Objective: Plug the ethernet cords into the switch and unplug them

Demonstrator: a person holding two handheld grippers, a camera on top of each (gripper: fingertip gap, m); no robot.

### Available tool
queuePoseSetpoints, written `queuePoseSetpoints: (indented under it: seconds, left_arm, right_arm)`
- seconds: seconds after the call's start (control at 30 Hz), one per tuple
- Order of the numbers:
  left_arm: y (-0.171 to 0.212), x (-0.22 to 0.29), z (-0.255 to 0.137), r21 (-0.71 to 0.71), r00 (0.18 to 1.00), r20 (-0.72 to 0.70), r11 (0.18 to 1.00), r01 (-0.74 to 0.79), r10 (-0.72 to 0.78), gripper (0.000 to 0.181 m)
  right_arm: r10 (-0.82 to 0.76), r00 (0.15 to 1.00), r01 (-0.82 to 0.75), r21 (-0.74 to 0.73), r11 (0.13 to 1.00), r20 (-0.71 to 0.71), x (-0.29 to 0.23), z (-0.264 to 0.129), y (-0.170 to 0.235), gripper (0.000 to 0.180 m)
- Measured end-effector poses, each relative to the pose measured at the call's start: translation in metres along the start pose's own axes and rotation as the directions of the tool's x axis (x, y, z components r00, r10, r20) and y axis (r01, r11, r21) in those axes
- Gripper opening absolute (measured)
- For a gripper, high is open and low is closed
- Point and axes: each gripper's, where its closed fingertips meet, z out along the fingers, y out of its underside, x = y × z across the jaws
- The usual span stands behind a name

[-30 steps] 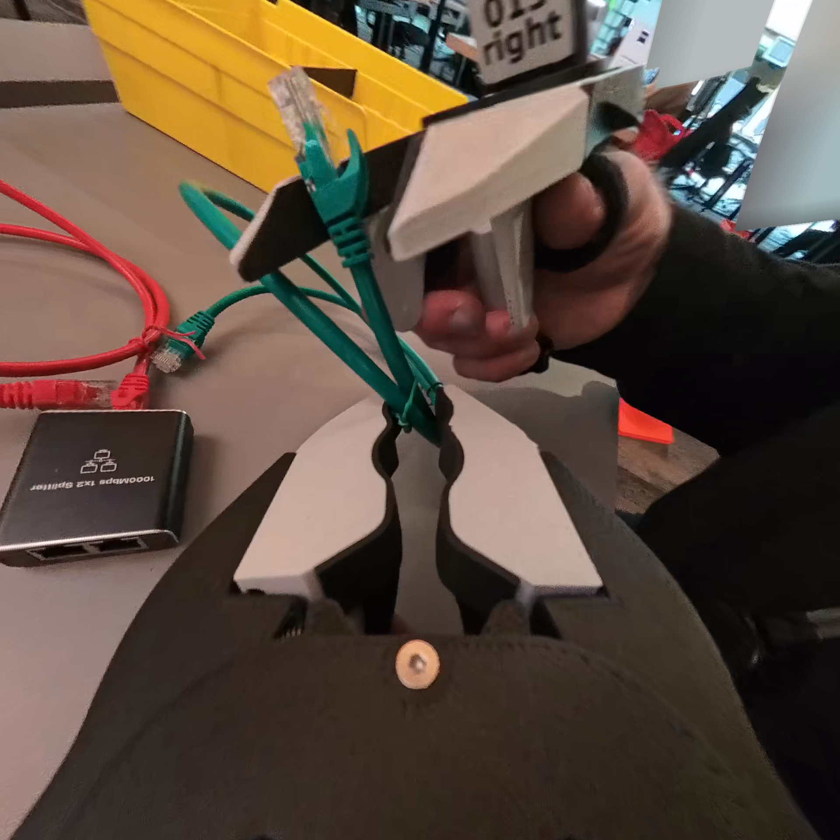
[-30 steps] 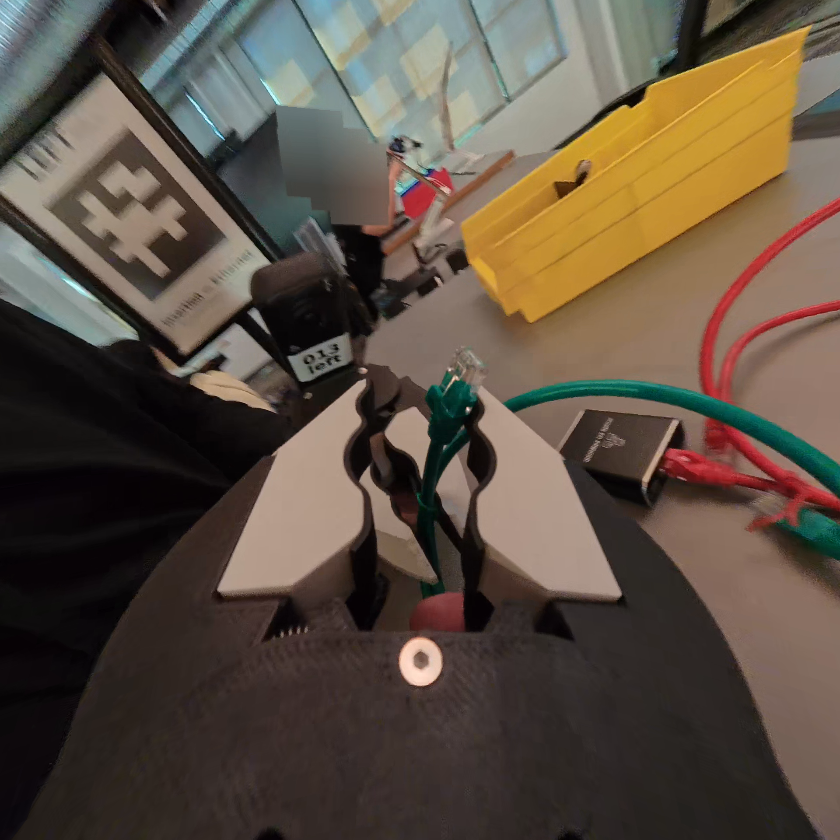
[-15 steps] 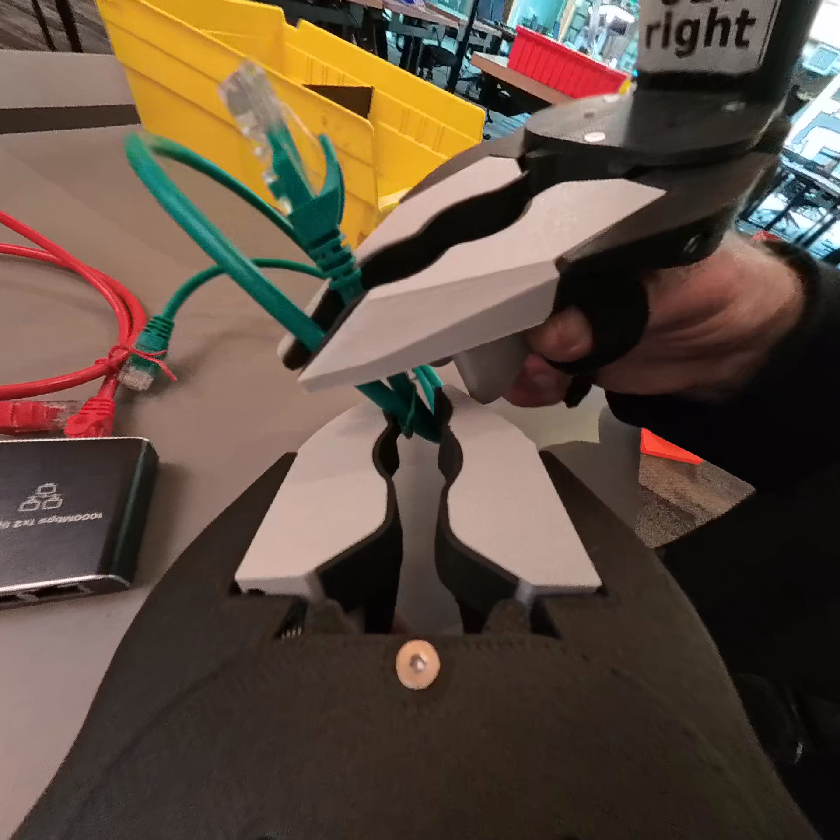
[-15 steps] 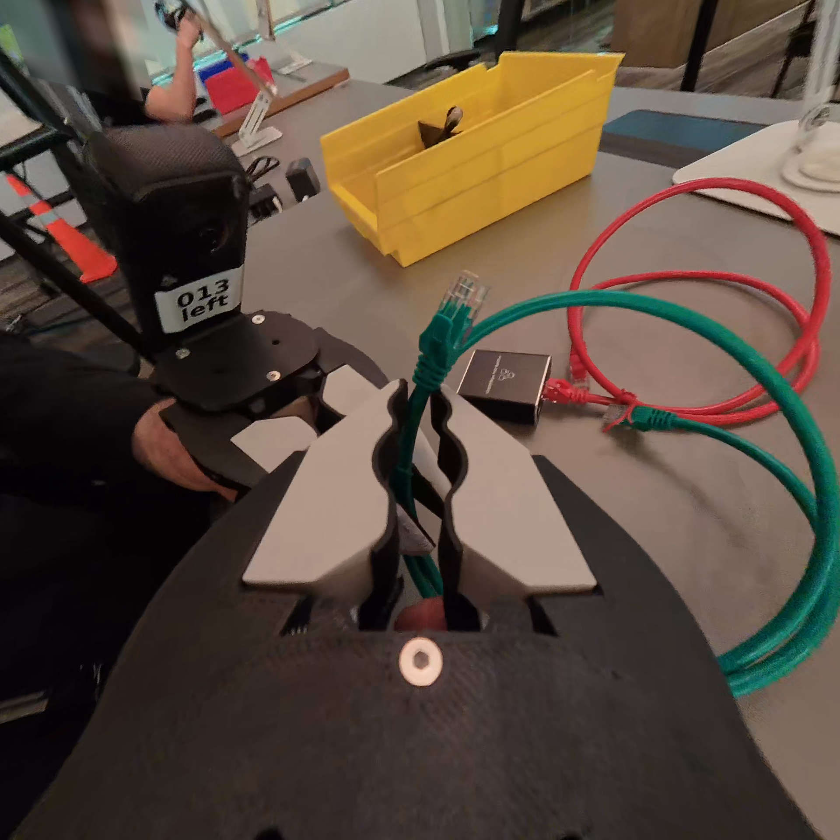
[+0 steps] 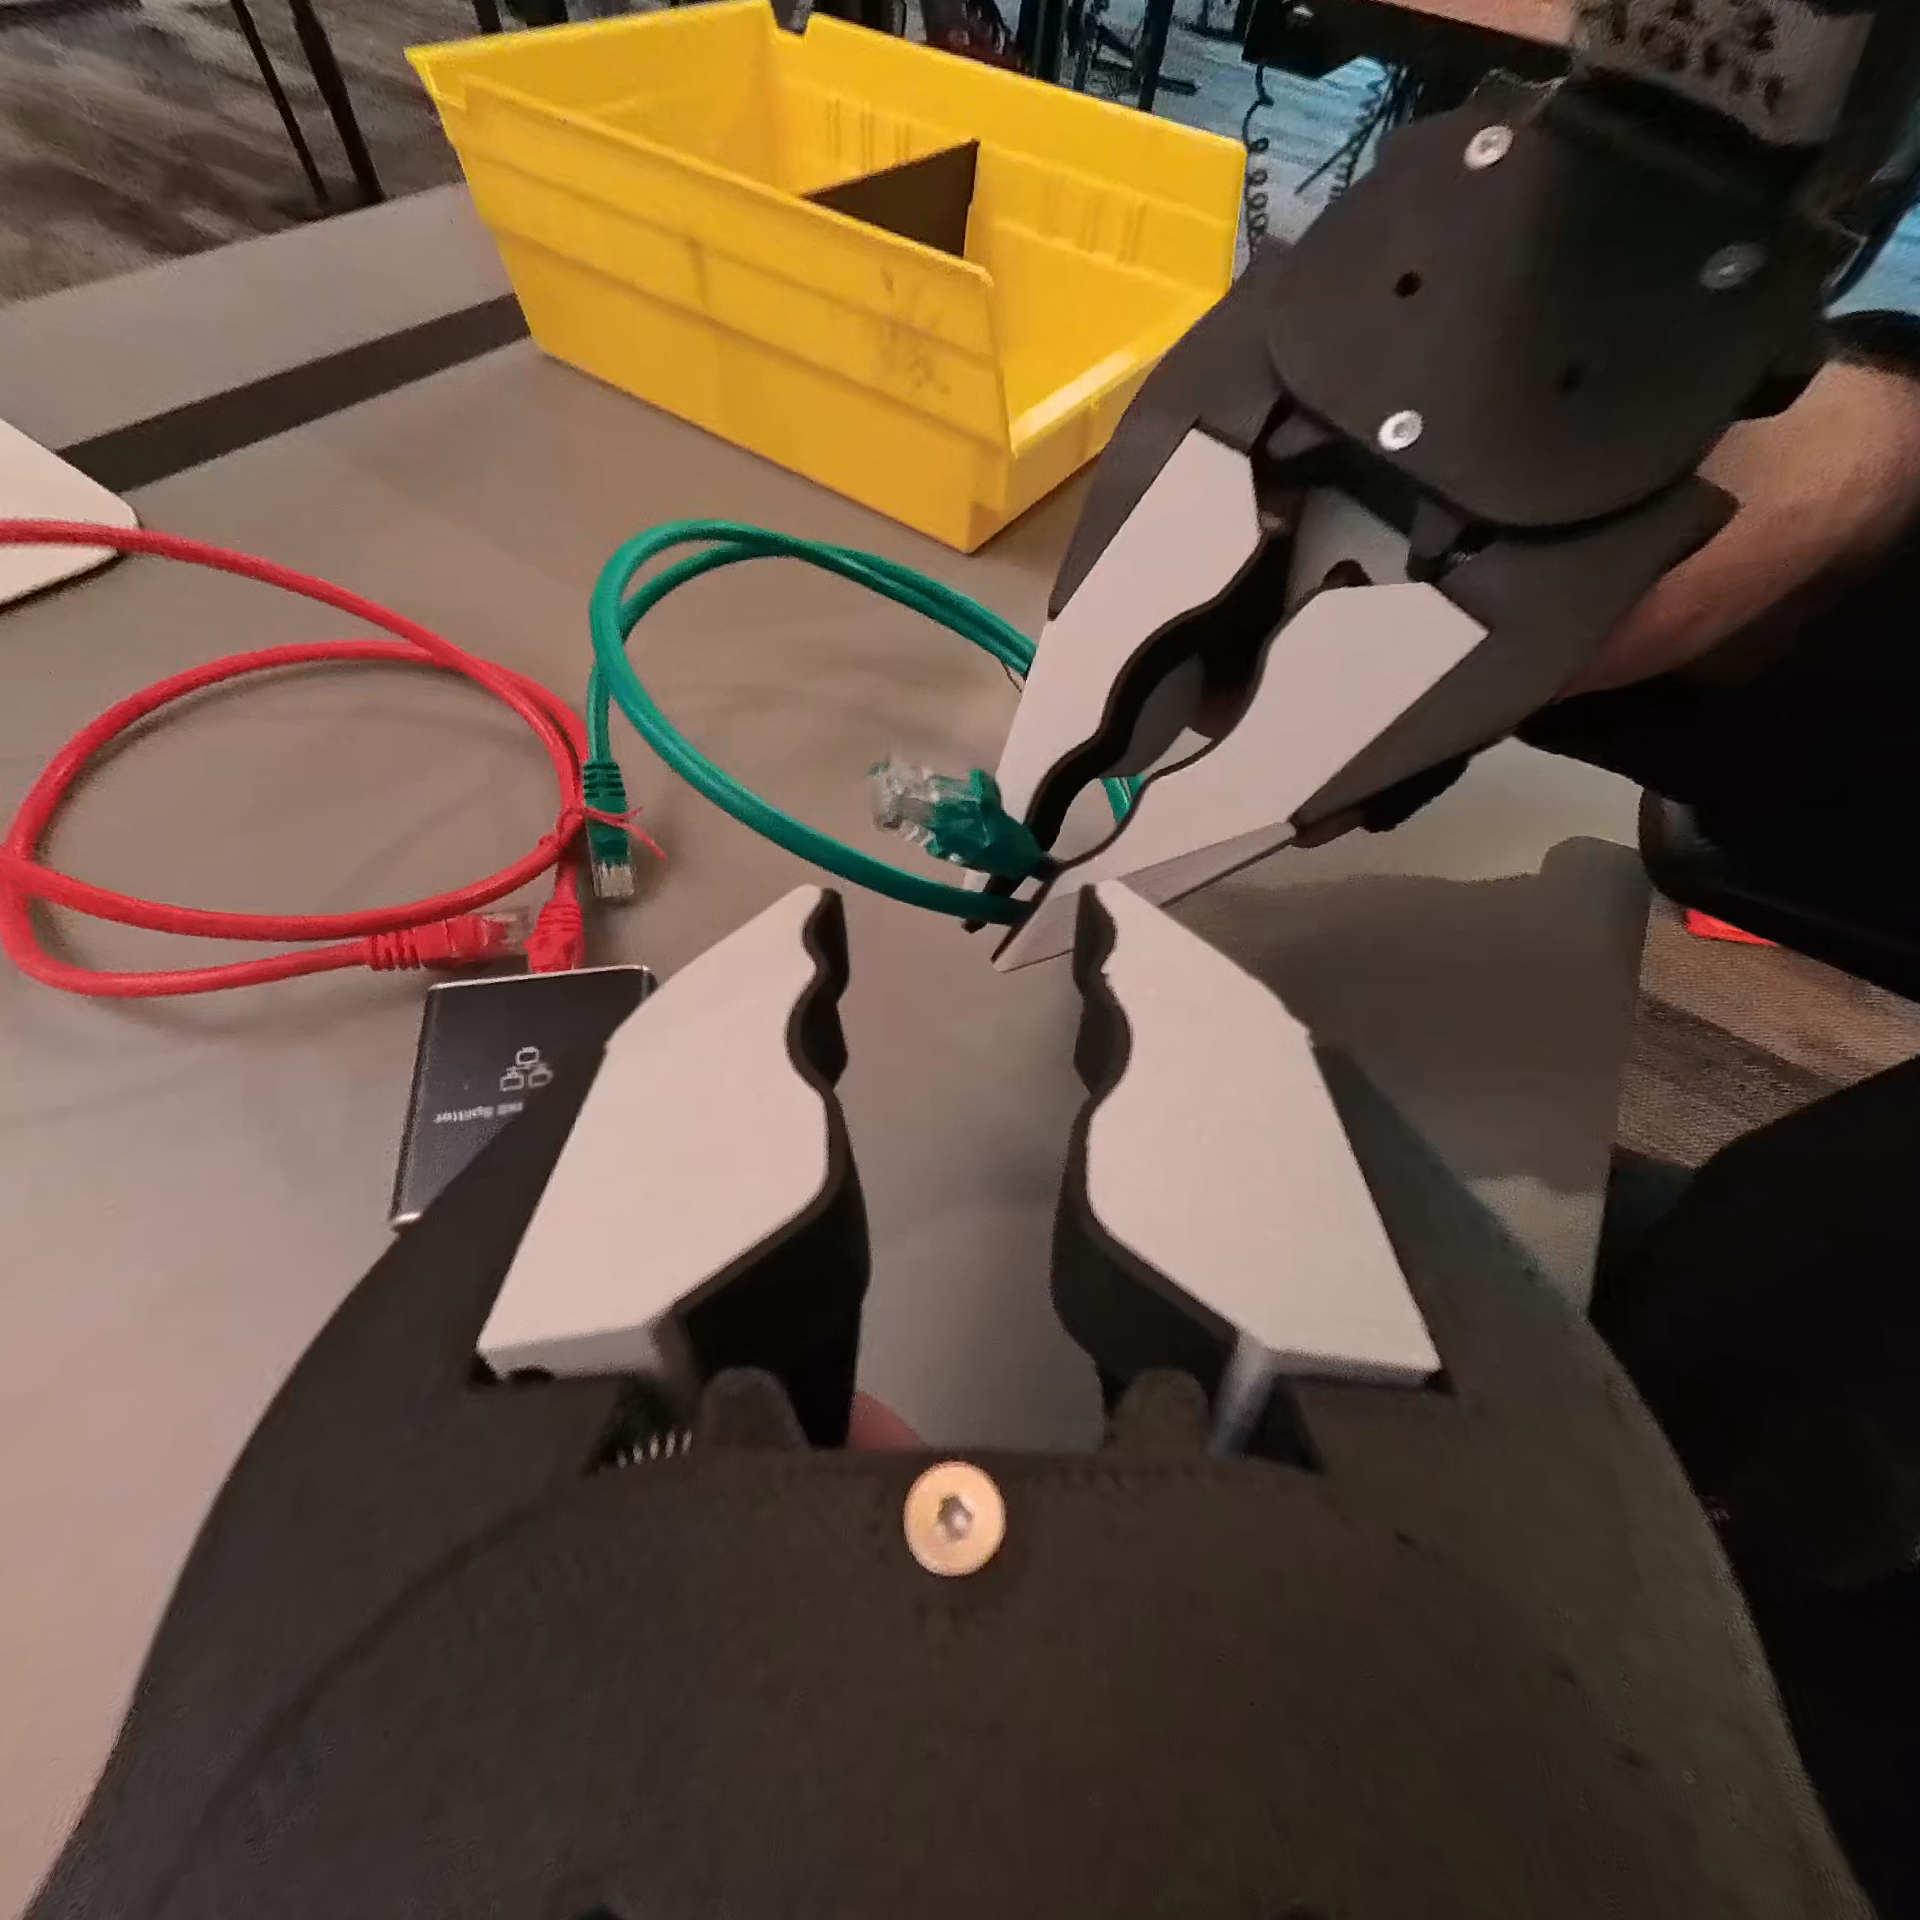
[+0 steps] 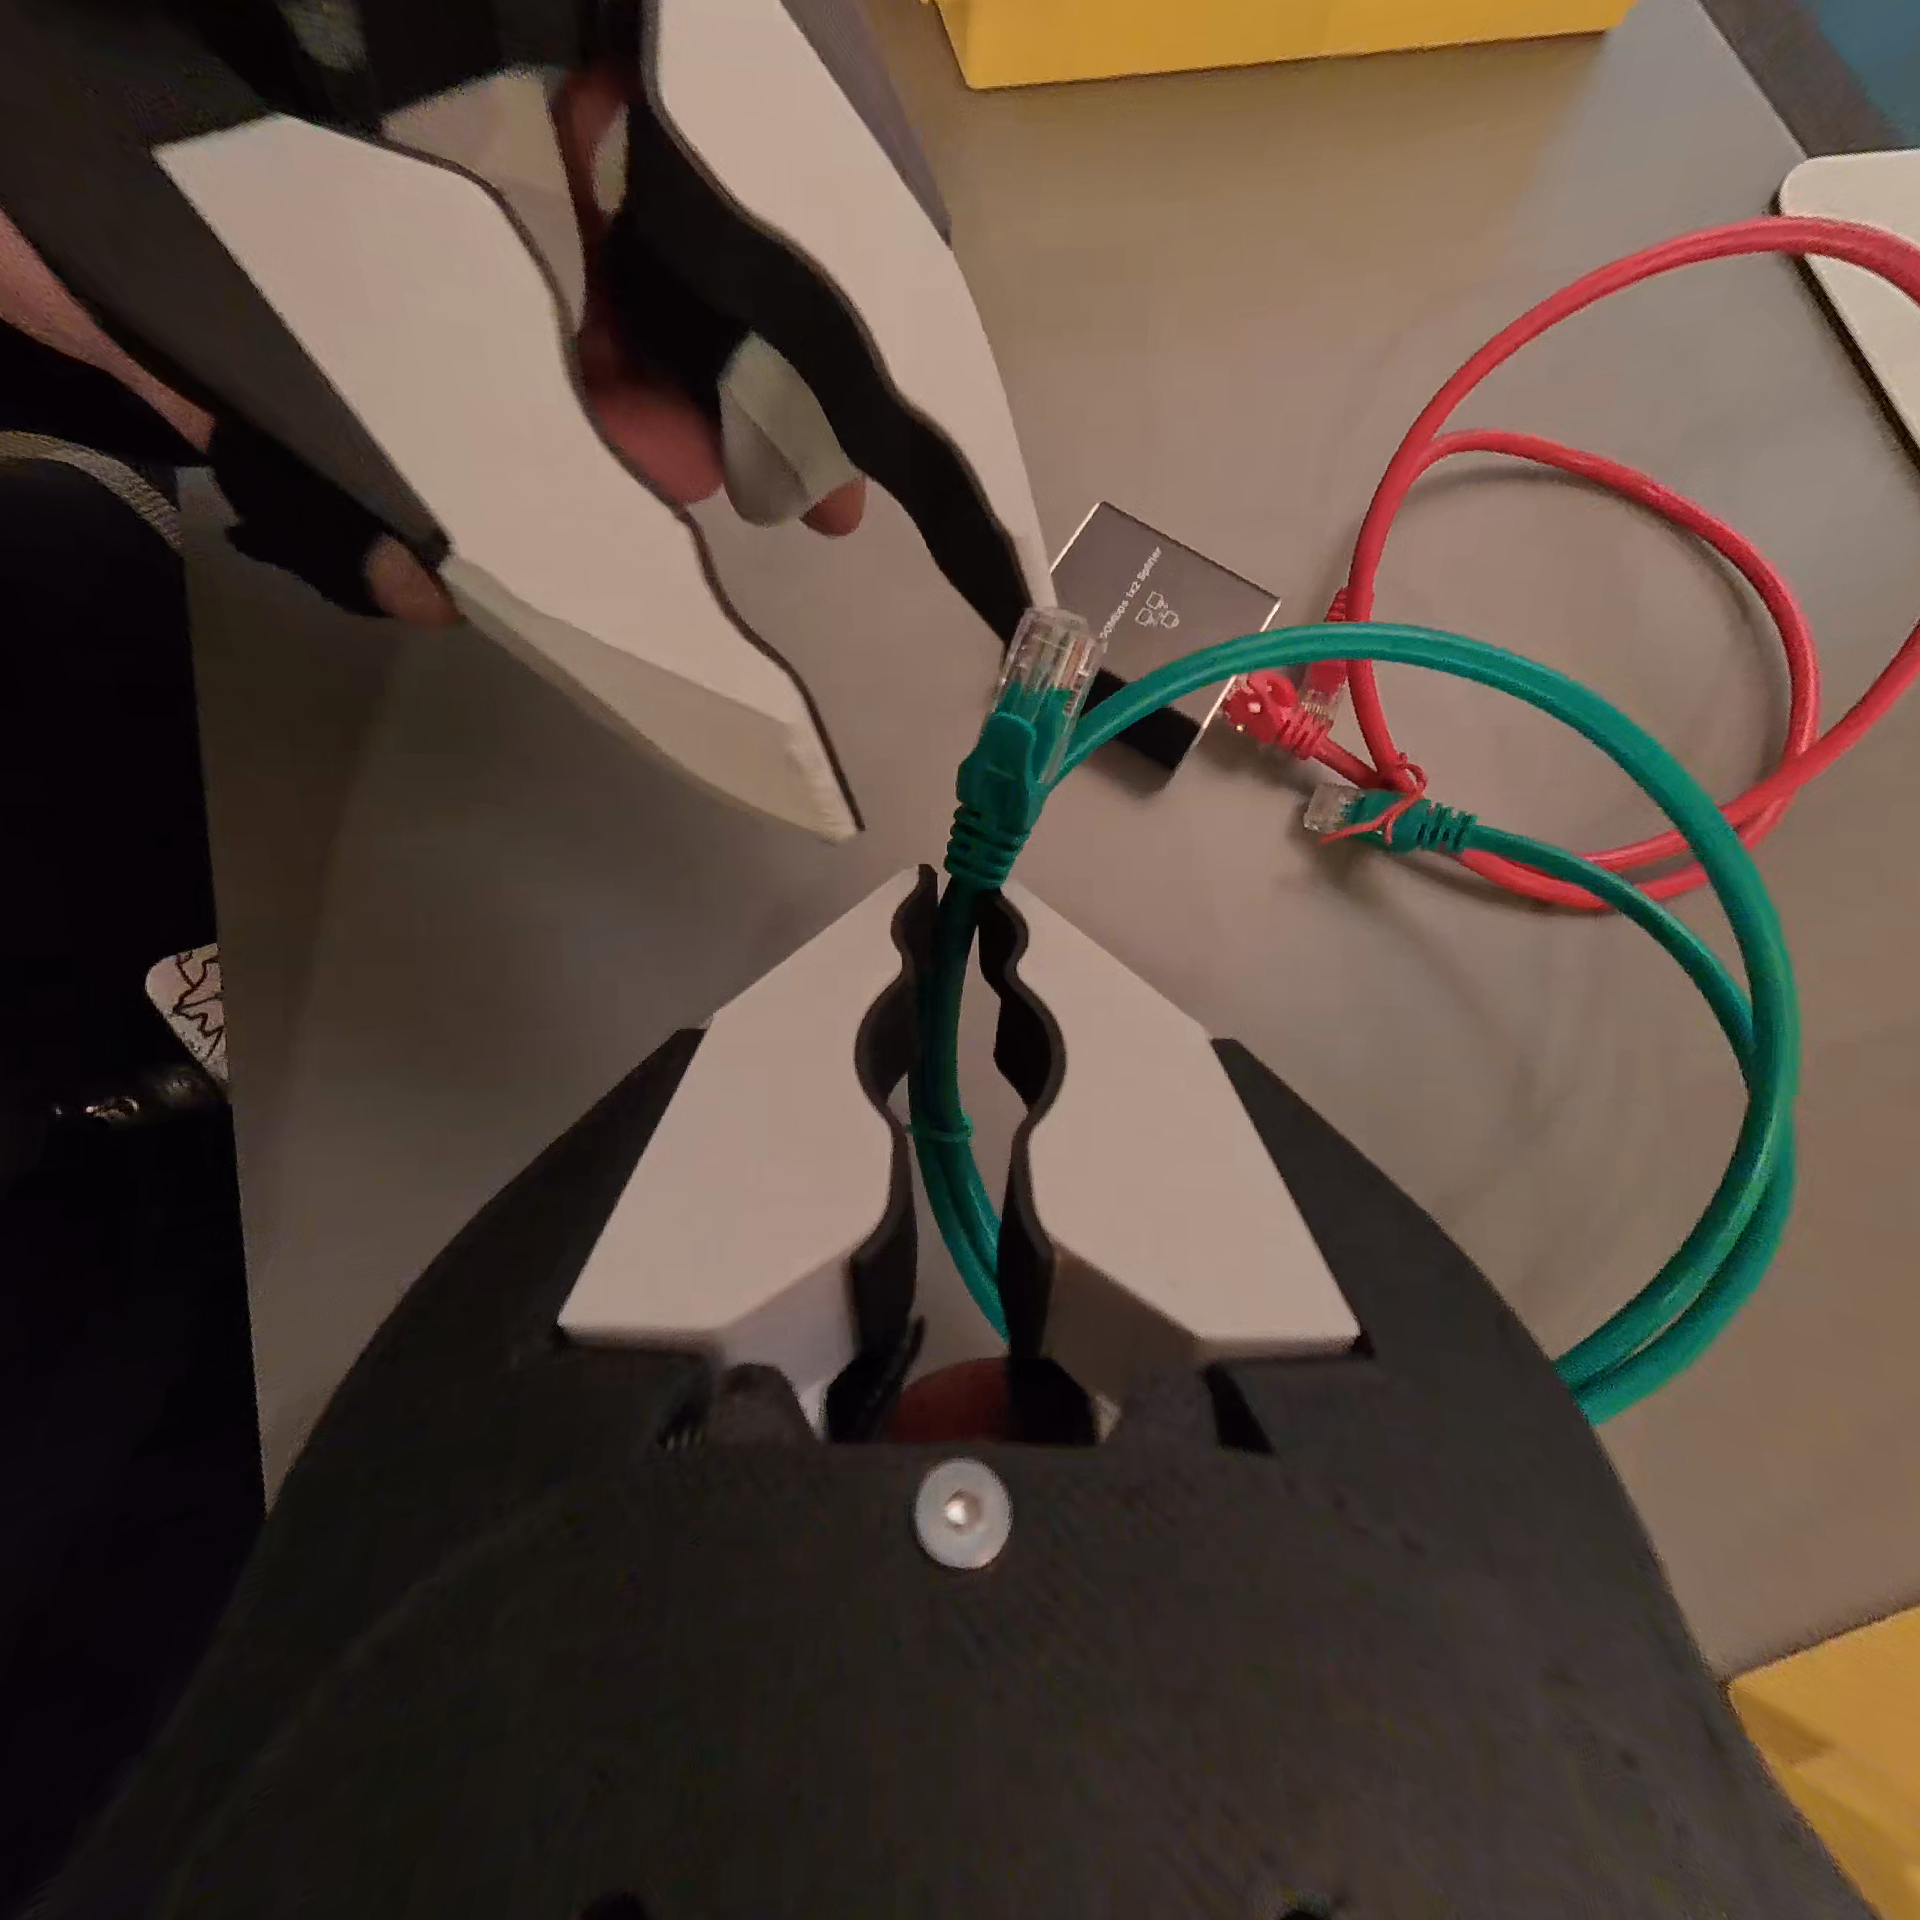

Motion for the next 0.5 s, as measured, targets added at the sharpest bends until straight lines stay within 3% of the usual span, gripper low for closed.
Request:
queuePoseSetpoints:
  seconds: [0.1, 0.5]
  left_arm:
    - [0.001, 0.003, 0.002, 0.004, 0.995, -0.071, 0.997, 0.073, -0.073, 0.031]
    - [0.007, 0.011, 0.008, -0.049, 0.976, -0.159, 0.989, 0.141, -0.147, 0.025]
  right_arm:
    - [-0.039, 0.999, 0.039, -0.004, 0.999, -0.009, 0.0, 0.002, 0.001, 0.005]
    - [-0.363, 0.924, 0.347, -0.135, 0.928, -0.118, -0.001, 0.007, 0.009, 0.006]
